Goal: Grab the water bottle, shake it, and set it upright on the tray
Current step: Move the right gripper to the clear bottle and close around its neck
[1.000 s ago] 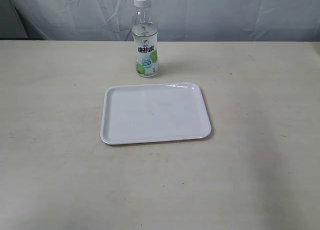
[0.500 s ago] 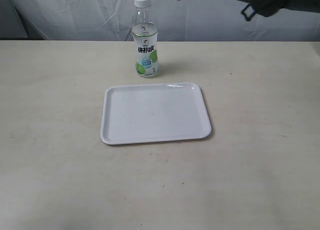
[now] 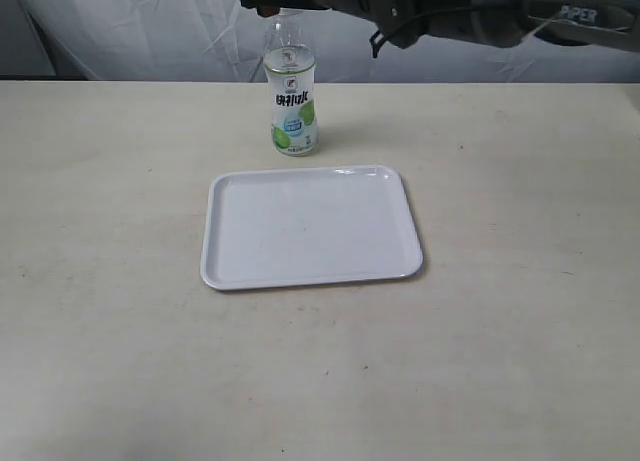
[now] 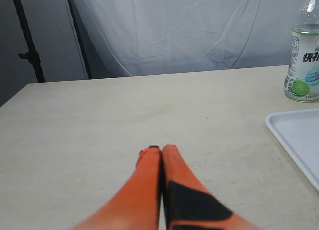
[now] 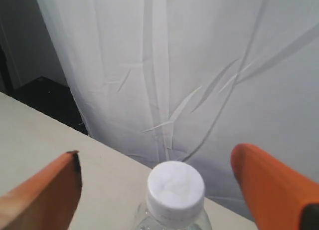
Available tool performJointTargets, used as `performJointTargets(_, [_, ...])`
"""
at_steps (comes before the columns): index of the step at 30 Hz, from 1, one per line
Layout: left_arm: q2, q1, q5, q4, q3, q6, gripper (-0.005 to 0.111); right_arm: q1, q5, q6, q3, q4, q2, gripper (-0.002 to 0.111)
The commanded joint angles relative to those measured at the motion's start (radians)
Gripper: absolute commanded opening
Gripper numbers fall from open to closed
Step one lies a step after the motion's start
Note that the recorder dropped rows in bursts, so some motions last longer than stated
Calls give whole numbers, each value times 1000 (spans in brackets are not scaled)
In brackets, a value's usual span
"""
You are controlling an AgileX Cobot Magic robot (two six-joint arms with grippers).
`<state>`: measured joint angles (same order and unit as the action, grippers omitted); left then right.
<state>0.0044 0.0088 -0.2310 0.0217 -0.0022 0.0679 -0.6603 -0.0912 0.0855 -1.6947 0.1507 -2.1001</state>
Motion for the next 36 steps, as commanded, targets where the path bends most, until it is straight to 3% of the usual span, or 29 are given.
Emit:
performJointTargets(1, [-4, -1, 7, 1, 2, -4, 0, -5, -9, -5, -81, -1, -67, 81])
performJointTargets(13, [-4, -1, 7, 2, 2, -4, 0, -10, -7, -5, -209, -1, -236, 81])
performJointTargets(31, [-4, -1, 7, 2, 2, -4, 0, -10, 14, -7, -215, 1, -338, 80])
performJointTargets(33, [-4, -1, 7, 2, 2, -4, 0, -10, 22, -7, -215, 1, -338, 63])
performJointTargets(35, [-4, -1, 7, 2, 2, -4, 0, -10, 52, -7, -215, 1, -338, 9])
performJointTargets(36, [-4, -1, 7, 2, 2, -4, 0, -10, 54, -7, -215, -1, -338, 1])
